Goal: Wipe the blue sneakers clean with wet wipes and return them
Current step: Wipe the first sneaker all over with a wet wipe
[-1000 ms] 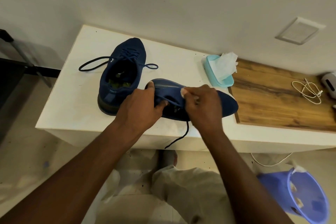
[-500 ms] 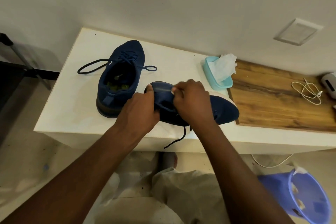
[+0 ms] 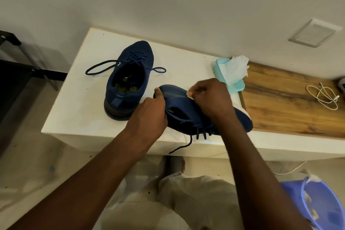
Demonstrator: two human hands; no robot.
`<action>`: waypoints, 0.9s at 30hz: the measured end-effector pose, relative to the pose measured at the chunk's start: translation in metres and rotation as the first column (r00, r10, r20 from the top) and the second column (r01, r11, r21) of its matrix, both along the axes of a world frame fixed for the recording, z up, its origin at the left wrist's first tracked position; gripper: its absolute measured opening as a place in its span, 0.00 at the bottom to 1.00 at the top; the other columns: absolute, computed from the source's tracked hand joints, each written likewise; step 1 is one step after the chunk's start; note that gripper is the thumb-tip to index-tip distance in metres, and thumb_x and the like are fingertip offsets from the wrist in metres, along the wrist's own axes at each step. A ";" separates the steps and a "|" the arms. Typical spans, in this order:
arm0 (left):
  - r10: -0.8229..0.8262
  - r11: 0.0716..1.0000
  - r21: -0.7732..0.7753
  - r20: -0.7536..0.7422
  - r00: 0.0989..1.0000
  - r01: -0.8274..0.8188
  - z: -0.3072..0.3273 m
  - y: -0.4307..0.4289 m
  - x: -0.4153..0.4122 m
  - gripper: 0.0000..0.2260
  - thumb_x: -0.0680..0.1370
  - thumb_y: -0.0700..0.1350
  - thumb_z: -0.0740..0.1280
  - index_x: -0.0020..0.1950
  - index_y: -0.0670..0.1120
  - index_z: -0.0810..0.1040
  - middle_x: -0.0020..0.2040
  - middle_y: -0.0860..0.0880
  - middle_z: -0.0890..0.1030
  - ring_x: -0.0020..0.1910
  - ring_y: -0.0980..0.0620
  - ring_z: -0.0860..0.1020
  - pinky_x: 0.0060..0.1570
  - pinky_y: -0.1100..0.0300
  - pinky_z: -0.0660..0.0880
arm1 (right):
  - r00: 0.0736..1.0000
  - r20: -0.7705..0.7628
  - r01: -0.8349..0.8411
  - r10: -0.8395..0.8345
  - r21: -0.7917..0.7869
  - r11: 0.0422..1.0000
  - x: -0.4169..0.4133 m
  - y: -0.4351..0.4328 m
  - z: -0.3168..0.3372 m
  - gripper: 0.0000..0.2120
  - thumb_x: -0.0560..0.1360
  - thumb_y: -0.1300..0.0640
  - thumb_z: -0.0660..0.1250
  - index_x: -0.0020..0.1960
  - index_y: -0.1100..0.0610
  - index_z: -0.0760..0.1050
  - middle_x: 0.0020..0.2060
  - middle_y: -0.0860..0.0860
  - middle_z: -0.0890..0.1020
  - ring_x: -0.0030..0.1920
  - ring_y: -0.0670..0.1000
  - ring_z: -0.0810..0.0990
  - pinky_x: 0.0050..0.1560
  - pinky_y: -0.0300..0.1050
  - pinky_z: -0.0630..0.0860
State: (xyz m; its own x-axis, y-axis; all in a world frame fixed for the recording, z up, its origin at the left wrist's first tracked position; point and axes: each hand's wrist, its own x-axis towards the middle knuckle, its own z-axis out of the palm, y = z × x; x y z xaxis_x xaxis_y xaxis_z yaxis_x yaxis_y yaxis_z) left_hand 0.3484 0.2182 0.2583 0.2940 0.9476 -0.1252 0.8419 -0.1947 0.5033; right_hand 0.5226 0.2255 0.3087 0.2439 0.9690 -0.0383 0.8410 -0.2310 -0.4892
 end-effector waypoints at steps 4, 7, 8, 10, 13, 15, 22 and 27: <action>-0.026 1.000 0.005 -0.036 0.999 0.026 -0.003 -0.002 0.000 0.36 0.82 0.44 0.65 0.82 0.40 0.46 0.58 0.42 0.80 0.53 0.46 0.81 0.52 0.54 0.79 | 0.980 -0.011 -0.199 0.200 0.061 0.978 -0.048 0.007 -0.006 0.07 0.75 0.58 0.68 0.45 0.51 0.85 0.43 0.45 0.83 0.44 0.47 0.80 0.49 0.43 0.76; -0.032 0.999 0.013 -0.012 0.999 0.032 -0.001 -0.003 -0.001 0.35 0.82 0.43 0.64 0.82 0.40 0.47 0.58 0.41 0.80 0.52 0.45 0.81 0.50 0.55 0.78 | 0.986 -0.053 -0.154 0.156 0.033 0.987 -0.031 0.005 -0.004 0.04 0.75 0.53 0.70 0.44 0.49 0.85 0.42 0.42 0.84 0.44 0.44 0.81 0.49 0.42 0.77; -0.031 0.999 0.012 -0.009 0.999 0.031 0.000 -0.003 -0.001 0.35 0.82 0.43 0.64 0.82 0.41 0.46 0.58 0.42 0.80 0.51 0.45 0.81 0.48 0.55 0.78 | 0.993 -0.043 -0.106 0.106 0.016 0.994 -0.017 0.003 -0.003 0.04 0.74 0.52 0.71 0.44 0.48 0.84 0.41 0.42 0.85 0.44 0.44 0.81 0.50 0.44 0.78; -0.028 1.000 0.002 -0.012 1.000 0.028 0.001 -0.002 -0.001 0.35 0.82 0.44 0.64 0.82 0.42 0.45 0.58 0.42 0.80 0.51 0.46 0.81 0.48 0.55 0.79 | 1.000 0.030 -0.007 0.008 -0.036 0.999 0.011 -0.003 0.001 0.05 0.75 0.54 0.69 0.43 0.49 0.84 0.42 0.43 0.85 0.45 0.46 0.82 0.49 0.44 0.78; -0.021 1.000 -0.013 -0.017 1.000 0.021 0.001 0.000 0.001 0.36 0.83 0.45 0.64 0.82 0.42 0.45 0.59 0.42 0.80 0.53 0.46 0.81 0.51 0.55 0.79 | 0.996 0.067 0.060 -0.057 -0.038 0.997 0.017 -0.009 -0.003 0.09 0.77 0.59 0.65 0.47 0.50 0.84 0.45 0.47 0.85 0.47 0.49 0.81 0.49 0.43 0.76; -0.019 1.000 -0.015 -0.023 1.000 0.019 0.001 0.000 0.001 0.36 0.82 0.44 0.64 0.82 0.41 0.46 0.58 0.42 0.80 0.52 0.46 0.81 0.50 0.55 0.78 | 0.999 0.048 -0.016 0.015 0.030 0.999 -0.010 -0.005 -0.007 0.09 0.77 0.59 0.65 0.49 0.52 0.84 0.47 0.50 0.85 0.48 0.51 0.81 0.52 0.47 0.77; -0.033 0.999 -0.002 0.009 0.999 0.033 0.000 -0.001 -0.001 0.36 0.81 0.44 0.65 0.82 0.42 0.47 0.55 0.42 0.80 0.49 0.45 0.81 0.46 0.54 0.78 | 0.967 0.178 -0.193 0.181 0.053 0.980 -0.031 0.003 -0.008 0.10 0.77 0.60 0.64 0.50 0.56 0.84 0.48 0.56 0.83 0.48 0.57 0.81 0.49 0.49 0.77; -0.027 1.000 -0.011 -0.012 1.000 0.027 0.000 0.000 0.003 0.36 0.82 0.45 0.65 0.82 0.41 0.46 0.58 0.42 0.80 0.53 0.45 0.81 0.51 0.54 0.78 | 0.978 0.210 0.001 0.002 -0.015 1.000 0.005 -0.011 -0.008 0.12 0.77 0.62 0.63 0.52 0.55 0.83 0.50 0.53 0.83 0.51 0.56 0.80 0.52 0.47 0.76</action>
